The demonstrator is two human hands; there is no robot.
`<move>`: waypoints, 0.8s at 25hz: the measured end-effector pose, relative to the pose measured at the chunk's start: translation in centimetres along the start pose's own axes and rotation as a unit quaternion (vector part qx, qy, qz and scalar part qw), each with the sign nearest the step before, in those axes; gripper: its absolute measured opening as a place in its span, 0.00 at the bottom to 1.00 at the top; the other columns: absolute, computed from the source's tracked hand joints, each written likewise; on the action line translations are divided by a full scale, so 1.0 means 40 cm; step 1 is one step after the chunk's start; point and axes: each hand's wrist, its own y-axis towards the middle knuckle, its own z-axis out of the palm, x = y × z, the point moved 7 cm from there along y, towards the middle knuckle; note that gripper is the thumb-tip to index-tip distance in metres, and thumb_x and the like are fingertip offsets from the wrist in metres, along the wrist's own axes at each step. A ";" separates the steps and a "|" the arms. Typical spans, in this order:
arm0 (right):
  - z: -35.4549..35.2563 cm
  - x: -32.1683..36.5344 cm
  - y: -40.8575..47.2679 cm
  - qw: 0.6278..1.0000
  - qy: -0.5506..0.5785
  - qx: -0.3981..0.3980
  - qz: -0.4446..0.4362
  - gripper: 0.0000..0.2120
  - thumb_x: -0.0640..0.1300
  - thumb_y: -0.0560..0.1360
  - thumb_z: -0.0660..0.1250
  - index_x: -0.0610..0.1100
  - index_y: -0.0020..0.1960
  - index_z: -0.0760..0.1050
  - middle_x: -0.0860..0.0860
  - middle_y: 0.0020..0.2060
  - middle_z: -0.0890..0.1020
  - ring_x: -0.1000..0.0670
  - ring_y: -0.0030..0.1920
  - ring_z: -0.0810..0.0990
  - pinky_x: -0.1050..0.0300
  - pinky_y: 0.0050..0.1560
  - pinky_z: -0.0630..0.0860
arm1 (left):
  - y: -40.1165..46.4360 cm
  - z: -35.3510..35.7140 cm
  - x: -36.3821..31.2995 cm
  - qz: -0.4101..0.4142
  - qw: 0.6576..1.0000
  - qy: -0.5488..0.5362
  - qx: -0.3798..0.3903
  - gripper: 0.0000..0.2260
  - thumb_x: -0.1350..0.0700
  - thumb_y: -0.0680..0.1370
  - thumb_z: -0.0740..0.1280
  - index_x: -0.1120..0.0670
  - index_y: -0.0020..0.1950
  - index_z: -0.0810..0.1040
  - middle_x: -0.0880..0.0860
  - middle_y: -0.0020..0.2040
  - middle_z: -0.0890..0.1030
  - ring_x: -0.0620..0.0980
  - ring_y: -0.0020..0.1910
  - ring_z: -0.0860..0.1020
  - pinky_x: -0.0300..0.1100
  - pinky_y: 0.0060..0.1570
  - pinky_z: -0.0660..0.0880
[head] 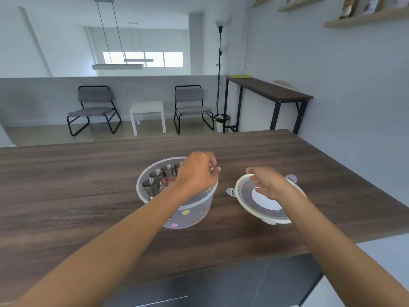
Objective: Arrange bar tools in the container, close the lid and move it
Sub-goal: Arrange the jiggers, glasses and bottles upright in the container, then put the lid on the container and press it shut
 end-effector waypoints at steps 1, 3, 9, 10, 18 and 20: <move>-0.059 -0.011 0.008 0.995 -0.079 -0.050 -0.021 0.09 0.39 0.77 0.58 0.40 0.44 0.75 0.39 0.46 0.76 0.47 0.42 0.70 0.54 0.46 0.72 | 0.002 0.045 -0.038 -0.002 0.998 -0.049 0.030 0.09 0.54 0.73 0.69 0.57 0.49 0.81 0.54 0.47 0.84 0.51 0.47 0.81 0.44 0.49 0.79; -0.157 -0.053 0.024 0.975 -0.191 -0.116 -0.019 0.08 0.39 0.76 0.57 0.40 0.39 0.71 0.44 0.45 0.73 0.44 0.42 0.72 0.55 0.44 0.69 | 0.010 0.154 -0.085 -0.044 0.987 -0.102 0.117 0.09 0.54 0.72 0.69 0.56 0.50 0.81 0.53 0.45 0.83 0.50 0.45 0.79 0.40 0.46 0.76; -0.277 -0.164 0.043 0.951 -0.257 -0.165 0.046 0.16 0.42 0.74 0.61 0.37 0.59 0.74 0.40 0.57 0.80 0.40 0.58 0.78 0.51 0.58 0.73 | 0.041 0.342 -0.068 -0.163 0.960 -0.030 0.227 0.14 0.53 0.76 0.61 0.61 0.54 0.77 0.57 0.45 0.79 0.58 0.50 0.80 0.46 0.43 0.73; -0.286 -0.170 0.049 0.953 -0.247 -0.171 0.046 0.15 0.41 0.74 0.61 0.37 0.58 0.74 0.40 0.56 0.80 0.40 0.57 0.78 0.52 0.56 0.74 | 0.045 0.358 -0.063 -0.174 0.957 -0.028 0.232 0.15 0.52 0.76 0.61 0.61 0.55 0.77 0.58 0.49 0.81 0.58 0.53 0.80 0.47 0.47 0.75; -0.347 -0.233 0.049 0.972 -0.028 -0.210 0.106 0.04 0.38 0.70 0.65 0.38 0.41 0.77 0.39 0.43 0.81 0.40 0.43 0.82 0.53 0.34 0.79 | 0.046 0.370 -0.054 -0.265 0.934 -0.110 0.214 0.20 0.37 0.66 0.64 0.53 0.40 0.75 0.56 0.55 0.80 0.59 0.61 0.75 0.50 0.61 0.73; -0.375 -0.214 0.036 0.965 -0.044 -0.243 0.091 0.08 0.37 0.72 0.64 0.38 0.34 0.74 0.42 0.34 0.78 0.44 0.33 0.78 0.63 0.22 0.72 | 0.059 0.350 -0.058 -0.288 0.929 -0.159 0.171 0.25 0.34 0.65 0.66 0.56 0.43 0.77 0.56 0.53 0.81 0.58 0.56 0.77 0.50 0.57 0.75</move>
